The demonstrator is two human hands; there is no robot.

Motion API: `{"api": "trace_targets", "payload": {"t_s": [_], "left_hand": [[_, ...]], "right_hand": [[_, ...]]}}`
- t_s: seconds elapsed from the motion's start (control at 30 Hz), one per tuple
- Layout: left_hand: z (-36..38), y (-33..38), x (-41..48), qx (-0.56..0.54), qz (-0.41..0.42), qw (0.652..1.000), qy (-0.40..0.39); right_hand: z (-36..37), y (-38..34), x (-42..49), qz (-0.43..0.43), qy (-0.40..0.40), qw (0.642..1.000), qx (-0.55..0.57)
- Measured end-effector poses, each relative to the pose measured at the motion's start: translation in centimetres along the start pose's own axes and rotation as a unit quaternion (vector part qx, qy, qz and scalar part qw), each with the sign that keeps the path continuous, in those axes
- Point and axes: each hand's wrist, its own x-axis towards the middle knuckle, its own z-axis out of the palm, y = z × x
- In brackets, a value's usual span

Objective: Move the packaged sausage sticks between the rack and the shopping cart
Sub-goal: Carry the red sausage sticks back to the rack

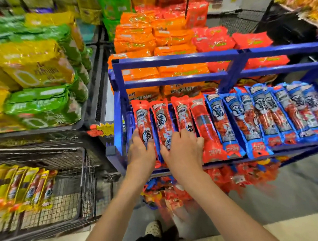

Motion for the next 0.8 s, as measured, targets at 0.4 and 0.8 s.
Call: {"api": "trace_targets", "payload": {"t_s": [0.4, 0.8], "left_hand": [[-2.5, -0.4, -7.0, 0.014, 0.065, 0.998, -0.006], [-7.8, -8.1, -19.5, -0.097, -0.109, 0.987, 0.069]], "right_hand": [[-1.0, 3.1, -2.9, -0.067, 0.033, 0.981, 0.179], [3.3, 1.1, -11.5, -0.174, -0.139, 0.919, 0.325]]}}
